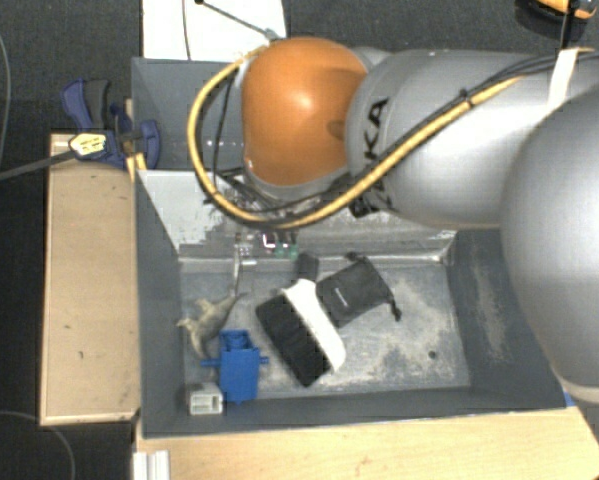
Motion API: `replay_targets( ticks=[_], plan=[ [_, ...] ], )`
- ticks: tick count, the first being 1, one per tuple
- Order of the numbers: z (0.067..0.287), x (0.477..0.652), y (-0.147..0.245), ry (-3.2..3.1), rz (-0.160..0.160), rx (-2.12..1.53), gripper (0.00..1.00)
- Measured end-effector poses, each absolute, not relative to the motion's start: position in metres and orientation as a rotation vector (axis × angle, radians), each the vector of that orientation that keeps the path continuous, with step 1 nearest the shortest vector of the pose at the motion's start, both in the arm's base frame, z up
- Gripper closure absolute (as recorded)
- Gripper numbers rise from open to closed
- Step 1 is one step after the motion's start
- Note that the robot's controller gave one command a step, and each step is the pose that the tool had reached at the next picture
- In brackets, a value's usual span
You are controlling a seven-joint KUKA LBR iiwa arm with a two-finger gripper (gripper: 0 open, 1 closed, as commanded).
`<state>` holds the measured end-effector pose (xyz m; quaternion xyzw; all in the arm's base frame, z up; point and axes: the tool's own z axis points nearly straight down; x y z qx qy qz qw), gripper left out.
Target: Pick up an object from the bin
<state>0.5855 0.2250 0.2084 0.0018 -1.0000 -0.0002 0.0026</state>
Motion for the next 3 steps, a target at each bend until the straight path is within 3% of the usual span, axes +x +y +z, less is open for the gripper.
replay_targets(
  ticks=[1, 2, 3],
  plan=[
    [0.214, 0.588, 0.224, -3.145, -0.003, -0.001, 0.00],
    [0.186, 0.581, 0.223, -3.140, -0.006, 0.263, 0.00],
    [0.139, 0.571, 0.220, -3.053, -0.002, 0.756, 0.00]
  ],
)
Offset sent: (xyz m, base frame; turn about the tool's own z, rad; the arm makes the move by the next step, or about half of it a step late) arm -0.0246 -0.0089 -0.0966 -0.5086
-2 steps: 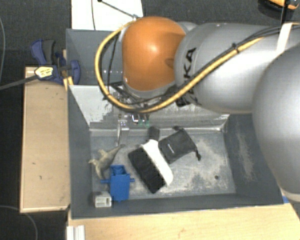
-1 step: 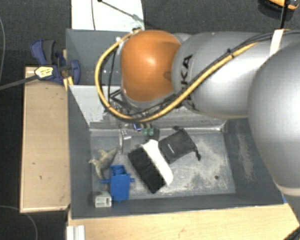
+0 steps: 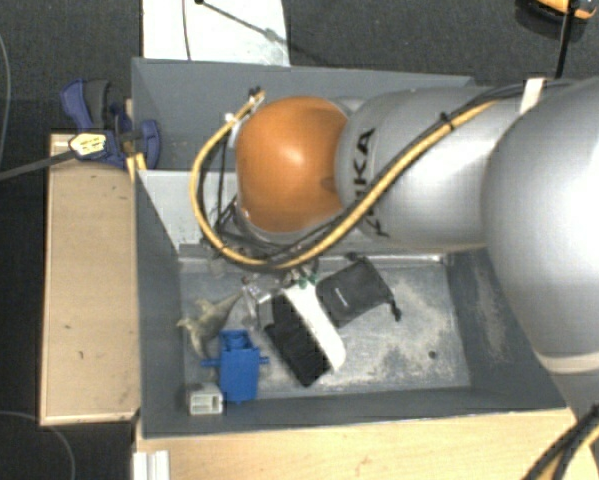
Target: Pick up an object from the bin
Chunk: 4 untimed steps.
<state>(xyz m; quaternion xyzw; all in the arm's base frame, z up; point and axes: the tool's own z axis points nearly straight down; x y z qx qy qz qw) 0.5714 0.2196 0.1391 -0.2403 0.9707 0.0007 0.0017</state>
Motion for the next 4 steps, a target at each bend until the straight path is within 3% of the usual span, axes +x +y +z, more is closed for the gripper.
replay_targets(
  ticks=[1, 2, 3, 4],
  plan=[
    [0.111, 0.564, 0.218, 3.026, 0.004, -0.812, 0.00],
    [0.095, 0.563, 0.219, 3.080, 0.005, -0.563, 0.00],
    [0.088, 0.562, 0.220, 3.027, 0.004, -0.794, 0.00],
    [0.086, 0.565, 0.219, 3.089, 0.001, -0.491, 0.00]
  ],
)
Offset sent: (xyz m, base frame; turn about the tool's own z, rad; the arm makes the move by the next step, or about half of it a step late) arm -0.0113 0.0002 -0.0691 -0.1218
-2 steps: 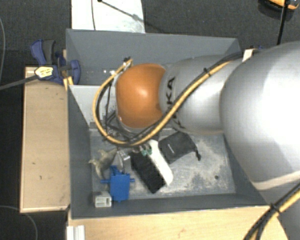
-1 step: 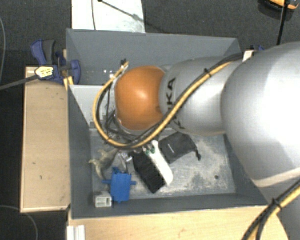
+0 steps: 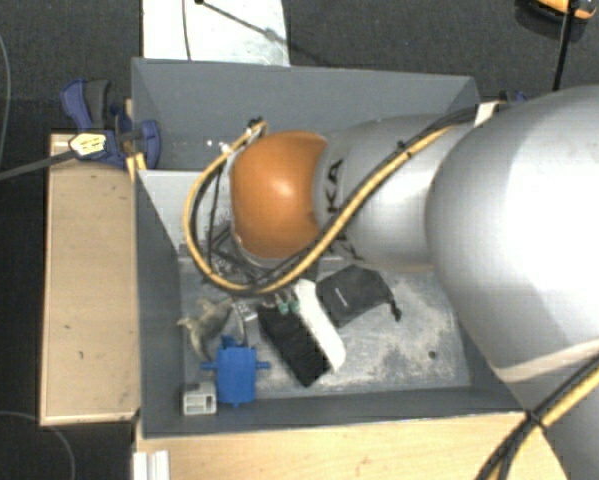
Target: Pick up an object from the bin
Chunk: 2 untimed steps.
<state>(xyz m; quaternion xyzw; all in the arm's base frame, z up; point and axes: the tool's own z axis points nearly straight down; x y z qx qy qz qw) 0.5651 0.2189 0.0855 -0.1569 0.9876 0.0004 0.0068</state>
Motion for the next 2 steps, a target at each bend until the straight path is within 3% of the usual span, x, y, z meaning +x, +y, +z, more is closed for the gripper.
replay_targets(
  ticks=[1, 2],
  plan=[
    [0.0732, 0.5560, 0.2371, 3.064, 0.000, -0.629, 1.00],
    [0.0732, 0.5559, 0.2372, 3.065, 0.000, -0.628, 1.00]
  ],
)
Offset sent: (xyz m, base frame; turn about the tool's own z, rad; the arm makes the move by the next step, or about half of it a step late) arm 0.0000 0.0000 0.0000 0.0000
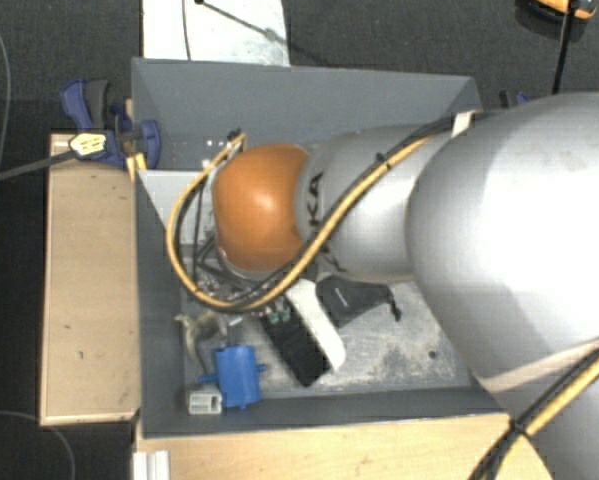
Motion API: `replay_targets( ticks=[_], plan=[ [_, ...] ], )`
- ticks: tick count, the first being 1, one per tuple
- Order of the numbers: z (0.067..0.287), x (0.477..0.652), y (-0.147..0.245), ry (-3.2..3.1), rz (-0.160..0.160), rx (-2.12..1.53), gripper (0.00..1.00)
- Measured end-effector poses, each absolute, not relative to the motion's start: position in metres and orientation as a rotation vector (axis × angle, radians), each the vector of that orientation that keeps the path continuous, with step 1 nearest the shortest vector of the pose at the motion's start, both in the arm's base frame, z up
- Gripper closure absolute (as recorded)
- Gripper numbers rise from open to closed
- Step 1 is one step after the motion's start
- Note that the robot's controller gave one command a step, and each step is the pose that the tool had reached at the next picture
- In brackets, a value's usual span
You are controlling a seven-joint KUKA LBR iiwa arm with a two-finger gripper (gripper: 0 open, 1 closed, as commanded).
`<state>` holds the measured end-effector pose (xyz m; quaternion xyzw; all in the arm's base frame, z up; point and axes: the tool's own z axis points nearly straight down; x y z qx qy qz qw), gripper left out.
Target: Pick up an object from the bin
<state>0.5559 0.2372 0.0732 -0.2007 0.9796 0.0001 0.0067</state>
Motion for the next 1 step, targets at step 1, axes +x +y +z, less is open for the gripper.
replay_targets(
  ticks=[1],
  plan=[
    [0.0920, 0.5500, 0.2391, 3.059, 0.003, -0.636, 1.00]
  ],
)
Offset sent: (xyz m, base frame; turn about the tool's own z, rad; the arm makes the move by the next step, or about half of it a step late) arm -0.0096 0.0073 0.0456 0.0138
